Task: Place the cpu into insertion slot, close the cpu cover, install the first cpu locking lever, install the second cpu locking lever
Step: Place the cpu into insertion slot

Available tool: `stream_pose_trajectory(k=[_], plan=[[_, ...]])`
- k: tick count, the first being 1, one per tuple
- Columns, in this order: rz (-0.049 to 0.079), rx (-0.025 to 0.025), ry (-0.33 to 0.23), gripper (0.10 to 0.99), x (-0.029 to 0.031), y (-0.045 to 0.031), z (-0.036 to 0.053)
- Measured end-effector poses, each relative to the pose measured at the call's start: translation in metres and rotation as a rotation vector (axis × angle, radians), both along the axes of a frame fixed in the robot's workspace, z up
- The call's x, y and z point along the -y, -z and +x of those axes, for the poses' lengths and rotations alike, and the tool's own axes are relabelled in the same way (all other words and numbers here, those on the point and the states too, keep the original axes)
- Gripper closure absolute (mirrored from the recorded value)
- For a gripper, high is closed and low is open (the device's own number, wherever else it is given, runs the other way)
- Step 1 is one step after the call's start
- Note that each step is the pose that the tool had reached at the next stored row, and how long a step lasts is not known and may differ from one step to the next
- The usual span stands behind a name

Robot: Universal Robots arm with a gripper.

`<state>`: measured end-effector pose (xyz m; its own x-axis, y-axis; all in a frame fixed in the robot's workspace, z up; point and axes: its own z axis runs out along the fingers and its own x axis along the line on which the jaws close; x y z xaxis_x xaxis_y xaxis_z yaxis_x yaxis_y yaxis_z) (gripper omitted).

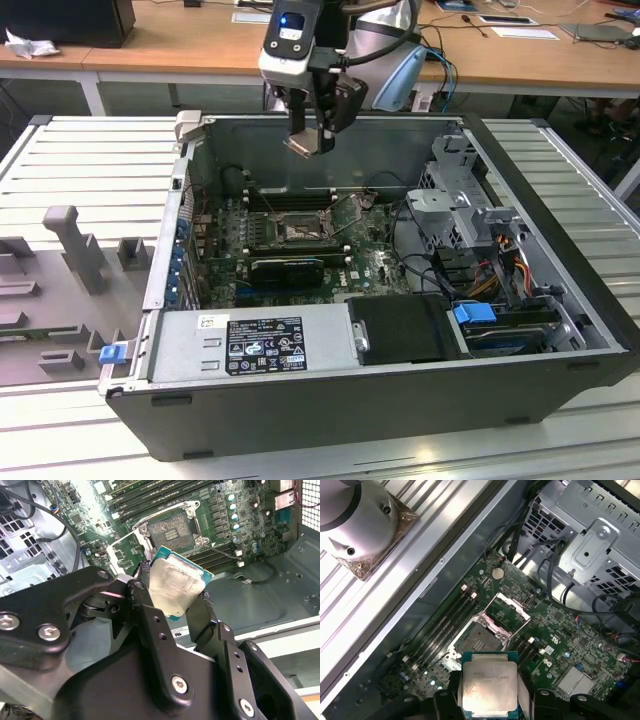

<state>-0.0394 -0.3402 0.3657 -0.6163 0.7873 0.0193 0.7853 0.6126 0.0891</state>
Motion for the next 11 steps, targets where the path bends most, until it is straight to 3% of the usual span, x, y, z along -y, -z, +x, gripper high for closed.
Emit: stream_pose_trajectory(k=[11], plan=[[0.0,0.0,0.079,0.557,0.0,0.0,0.0]])
